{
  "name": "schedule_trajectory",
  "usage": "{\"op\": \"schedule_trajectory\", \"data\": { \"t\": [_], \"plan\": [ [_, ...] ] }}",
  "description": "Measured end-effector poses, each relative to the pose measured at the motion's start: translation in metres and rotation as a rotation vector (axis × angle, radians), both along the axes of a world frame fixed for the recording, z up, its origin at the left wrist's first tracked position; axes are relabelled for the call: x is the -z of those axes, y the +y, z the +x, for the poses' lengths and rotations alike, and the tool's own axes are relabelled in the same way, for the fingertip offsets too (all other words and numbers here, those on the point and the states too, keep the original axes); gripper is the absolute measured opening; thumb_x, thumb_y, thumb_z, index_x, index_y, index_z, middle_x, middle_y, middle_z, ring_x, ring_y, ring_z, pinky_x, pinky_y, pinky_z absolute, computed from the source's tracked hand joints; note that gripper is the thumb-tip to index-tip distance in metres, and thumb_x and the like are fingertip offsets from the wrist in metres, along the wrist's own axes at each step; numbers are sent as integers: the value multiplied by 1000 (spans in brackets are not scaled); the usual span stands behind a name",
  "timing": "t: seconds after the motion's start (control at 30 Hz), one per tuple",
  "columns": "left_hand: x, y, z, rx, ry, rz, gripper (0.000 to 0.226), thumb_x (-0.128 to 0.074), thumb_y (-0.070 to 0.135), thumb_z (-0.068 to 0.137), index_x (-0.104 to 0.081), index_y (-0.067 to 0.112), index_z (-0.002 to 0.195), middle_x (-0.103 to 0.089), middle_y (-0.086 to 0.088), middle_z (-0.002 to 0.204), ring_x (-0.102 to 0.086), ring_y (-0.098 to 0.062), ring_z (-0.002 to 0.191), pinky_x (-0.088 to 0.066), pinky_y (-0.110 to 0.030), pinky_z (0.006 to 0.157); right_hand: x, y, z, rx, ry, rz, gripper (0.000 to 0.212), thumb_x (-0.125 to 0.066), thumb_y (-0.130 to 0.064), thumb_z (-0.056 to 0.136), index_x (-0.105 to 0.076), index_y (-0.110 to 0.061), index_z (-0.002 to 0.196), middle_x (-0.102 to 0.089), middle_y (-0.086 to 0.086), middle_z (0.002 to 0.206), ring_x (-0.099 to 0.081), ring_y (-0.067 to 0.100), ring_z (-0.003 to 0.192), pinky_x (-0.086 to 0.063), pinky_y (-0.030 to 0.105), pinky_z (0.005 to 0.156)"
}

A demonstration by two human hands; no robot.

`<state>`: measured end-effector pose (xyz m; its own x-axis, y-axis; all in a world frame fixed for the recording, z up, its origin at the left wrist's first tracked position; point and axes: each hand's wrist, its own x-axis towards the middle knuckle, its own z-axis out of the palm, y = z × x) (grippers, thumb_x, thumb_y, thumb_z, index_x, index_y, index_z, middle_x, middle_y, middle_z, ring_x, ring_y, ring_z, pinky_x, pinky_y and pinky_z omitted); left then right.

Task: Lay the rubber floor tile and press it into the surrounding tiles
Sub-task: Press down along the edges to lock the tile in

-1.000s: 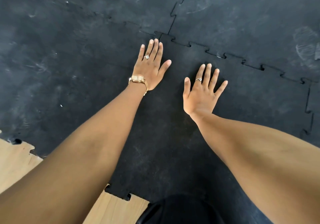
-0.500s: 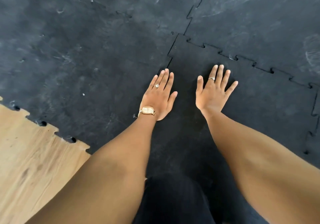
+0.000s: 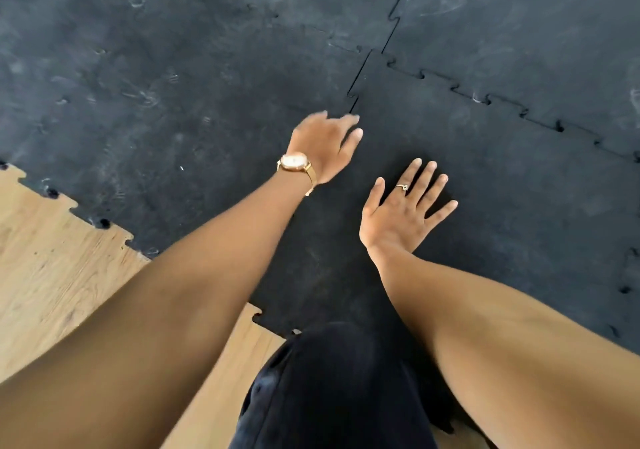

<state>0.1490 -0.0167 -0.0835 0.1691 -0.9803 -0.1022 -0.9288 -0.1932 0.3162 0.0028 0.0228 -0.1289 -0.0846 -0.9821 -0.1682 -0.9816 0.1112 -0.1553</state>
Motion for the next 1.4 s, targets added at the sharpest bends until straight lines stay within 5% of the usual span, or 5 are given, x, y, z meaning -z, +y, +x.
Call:
{"op": "schedule_trajectory", "data": {
  "t": [0.27, 0.63, 0.83, 0.97, 1.4],
  "plan": [
    [22, 73, 0, 115, -332, 113, 57, -14, 29, 101, -29, 0, 148, -34, -16, 153, -32, -27, 143, -21, -39, 120, 1, -1, 0, 24, -7, -19, 69, -16, -50, 100, -1, -14, 157, 2, 7, 164, 7, 29, 151, 5, 59, 118],
    [18, 71, 3, 267, -562, 109, 61, -16, 32, 98, -25, -6, 145, -33, -27, 150, -29, -39, 142, -19, -46, 119, -1, 0, 1, 7, 2, 4, 70, -15, -50, 100, 0, -14, 157, 3, 6, 164, 8, 30, 150, 5, 61, 117],
    [23, 105, -10, 126, -425, 127, 60, -9, 34, 102, -10, 1, 152, -18, -19, 159, -16, -30, 148, -10, -40, 122, -4, 2, -3, -14, -52, -25, 69, -17, -49, 101, -3, -11, 157, 0, 8, 164, 6, 30, 150, 5, 61, 117],
    [33, 151, -22, 6, -235, -1, 64, -12, 37, 99, -21, -1, 150, -23, -19, 157, -19, -29, 147, -18, -38, 121, -3, 5, -6, -20, -80, -52, 69, -19, -49, 102, -7, -11, 157, -4, 8, 164, 3, 29, 151, 3, 60, 118],
    [38, 150, -24, 51, -384, 19, 65, -15, 34, 98, -17, -6, 149, -24, -27, 154, -25, -37, 144, -25, -46, 117, 7, 0, -1, -4, -15, -45, 69, -18, -50, 101, -5, -11, 157, -3, 8, 164, 3, 32, 151, 4, 62, 117]
  ]
}}
